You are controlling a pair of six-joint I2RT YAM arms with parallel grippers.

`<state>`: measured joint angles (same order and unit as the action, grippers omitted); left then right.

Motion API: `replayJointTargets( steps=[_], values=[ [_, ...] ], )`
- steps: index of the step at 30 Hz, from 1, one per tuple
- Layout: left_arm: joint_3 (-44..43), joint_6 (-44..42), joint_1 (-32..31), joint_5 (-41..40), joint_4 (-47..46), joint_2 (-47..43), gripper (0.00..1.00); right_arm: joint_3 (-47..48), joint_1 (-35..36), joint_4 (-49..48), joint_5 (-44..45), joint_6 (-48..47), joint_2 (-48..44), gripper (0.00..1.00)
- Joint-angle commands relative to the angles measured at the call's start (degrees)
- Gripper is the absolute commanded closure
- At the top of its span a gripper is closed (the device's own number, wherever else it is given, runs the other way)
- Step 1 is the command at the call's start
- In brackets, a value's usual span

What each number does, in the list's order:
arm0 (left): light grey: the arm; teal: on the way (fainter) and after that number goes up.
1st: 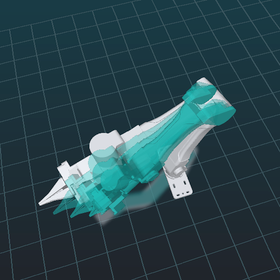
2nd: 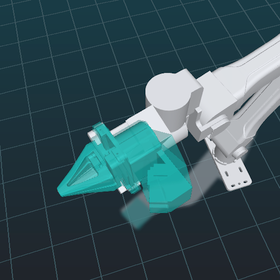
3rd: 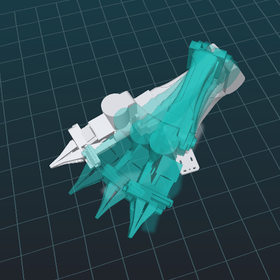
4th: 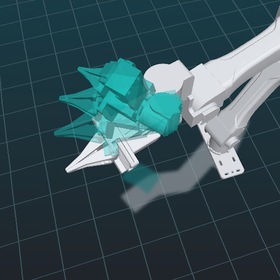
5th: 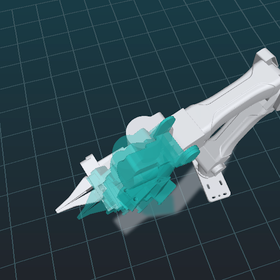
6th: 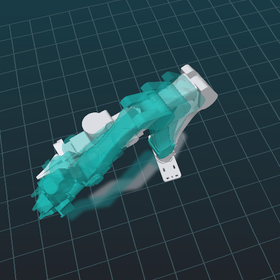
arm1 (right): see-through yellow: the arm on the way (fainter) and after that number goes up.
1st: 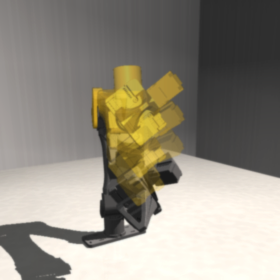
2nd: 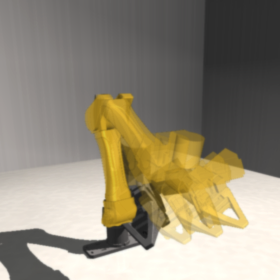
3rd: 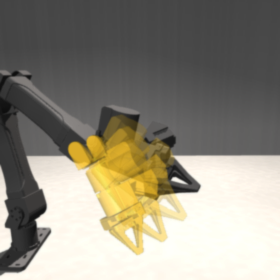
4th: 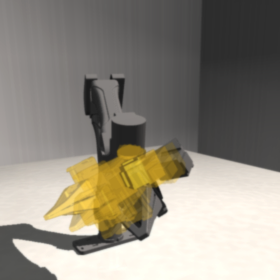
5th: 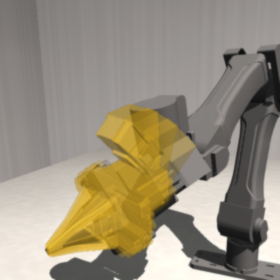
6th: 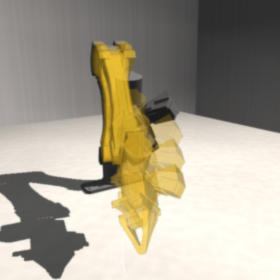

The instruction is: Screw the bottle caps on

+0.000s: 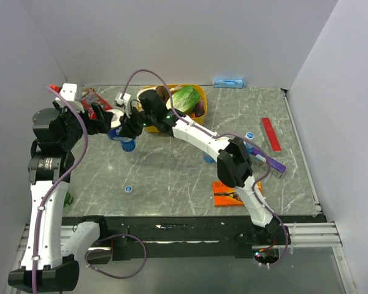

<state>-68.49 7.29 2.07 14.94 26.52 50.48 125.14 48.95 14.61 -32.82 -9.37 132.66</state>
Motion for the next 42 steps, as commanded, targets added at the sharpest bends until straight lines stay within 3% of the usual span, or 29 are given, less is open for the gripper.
replayJointTargets(
  steps=[1,3,7,10,17,20,26,42],
  values=[
    [1.1,-2.5,0.2,8.3,-6.7,1.8,0.04,-5.9,-1.0,3.3,-5.0,-2.1,-12.5,0.93],
    [1.0,-5.2,0.2,13.0,-8.0,3.6,0.04,-9.6,-3.1,5.0,-6.5,-2.3,-17.1,1.0],
    [-0.4,-13.3,0.2,28.0,-4.3,7.8,0.04,-17.7,-8.3,10.9,-10.3,-4.5,-28.7,1.0],
    [1.2,-14.9,-0.6,37.5,-3.9,10.2,0.04,-18.4,-12.6,15.6,-11.0,-4.4,-33.0,1.0],
    [7.9,-17.6,-19.6,32.7,-10.6,10.4,0.04,-16.2,-16.3,19.9,-15.0,-3.7,-38.6,1.0],
    [9.3,-16.4,-23.6,30.7,-13.9,11.6,0.04,-14.4,-16.7,20.1,-18.5,-1.5,-39.0,1.0],
    [11.8,-14.1,-26.4,26.7,-20.7,13.4,0.04,-12.6,-16.6,19.0,-24.8,3.6,-39.0,1.0],
    [10.9,-12.4,-29.9,31.7,-22.7,18.1,0.01,-10.9,-15.7,13.3,-28.3,9.3,-37.5,1.0]
  ],
)
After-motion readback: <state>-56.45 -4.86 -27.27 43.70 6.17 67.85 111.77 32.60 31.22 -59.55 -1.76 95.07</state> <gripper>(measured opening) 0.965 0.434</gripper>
